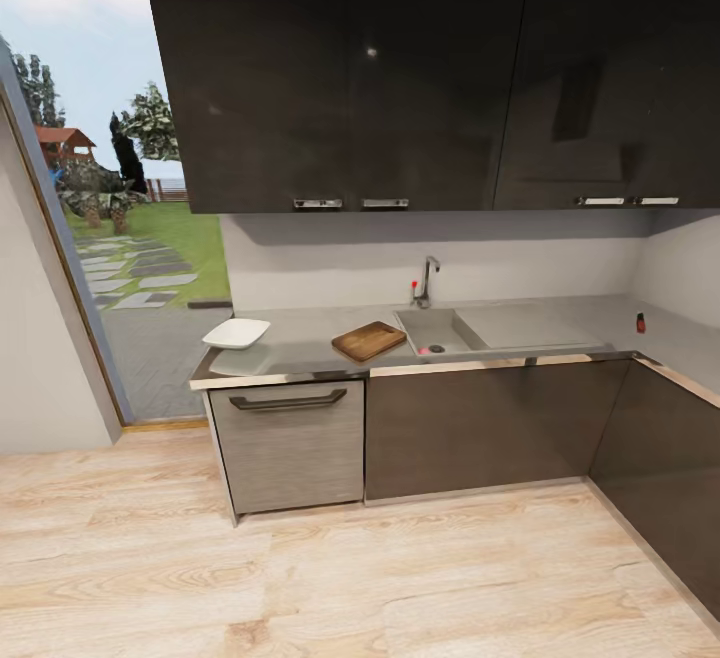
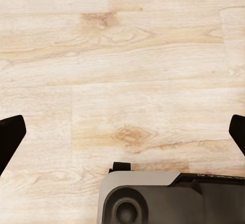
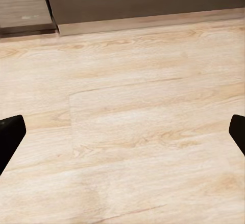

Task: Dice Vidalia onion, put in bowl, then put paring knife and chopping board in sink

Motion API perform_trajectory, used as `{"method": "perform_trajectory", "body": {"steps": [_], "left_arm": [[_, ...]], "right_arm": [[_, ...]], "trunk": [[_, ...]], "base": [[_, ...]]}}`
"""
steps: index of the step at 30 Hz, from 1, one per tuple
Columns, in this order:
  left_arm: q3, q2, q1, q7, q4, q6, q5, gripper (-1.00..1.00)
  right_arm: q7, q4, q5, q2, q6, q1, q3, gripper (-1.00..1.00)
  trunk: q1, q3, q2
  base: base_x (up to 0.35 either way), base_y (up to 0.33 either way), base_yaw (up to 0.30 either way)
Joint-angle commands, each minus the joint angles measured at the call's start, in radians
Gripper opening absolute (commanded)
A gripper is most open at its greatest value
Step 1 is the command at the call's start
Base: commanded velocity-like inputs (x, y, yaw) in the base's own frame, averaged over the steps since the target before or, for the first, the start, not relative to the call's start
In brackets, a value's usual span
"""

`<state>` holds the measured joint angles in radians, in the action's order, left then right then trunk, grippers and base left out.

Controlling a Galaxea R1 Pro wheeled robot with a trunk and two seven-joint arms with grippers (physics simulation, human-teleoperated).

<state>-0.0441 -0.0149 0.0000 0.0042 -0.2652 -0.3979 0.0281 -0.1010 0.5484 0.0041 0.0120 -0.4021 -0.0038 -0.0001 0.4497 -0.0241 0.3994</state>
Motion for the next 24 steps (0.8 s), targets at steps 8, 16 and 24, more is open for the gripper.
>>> {"method": "perform_trajectory", "body": {"steps": [8,16,24], "left_arm": [[-0.001,0.0,0.0,0.0,0.0,-0.002,0.003,1.0],[-0.001,0.0,0.0,0.0,0.0,-0.002,0.003,1.0],[0.0,0.0,0.0,-0.001,0.002,-0.003,0.003,1.0]], "right_arm": [[-0.003,-0.001,0.0,0.0,-0.003,0.0,0.0,1.0],[-0.003,-0.001,0.0,0.0,-0.003,-0.001,0.0,1.0],[-0.003,-0.001,0.0,0.0,-0.002,0.0,0.0,1.0]], "trunk": [[0.0,0.0,0.001],[0.0,0.0,0.001],[0.0,0.0,0.001]], "base": [[0.0,0.0,0.0],[0.0,0.0,0.0],[0.0,0.0,0.0]]}}
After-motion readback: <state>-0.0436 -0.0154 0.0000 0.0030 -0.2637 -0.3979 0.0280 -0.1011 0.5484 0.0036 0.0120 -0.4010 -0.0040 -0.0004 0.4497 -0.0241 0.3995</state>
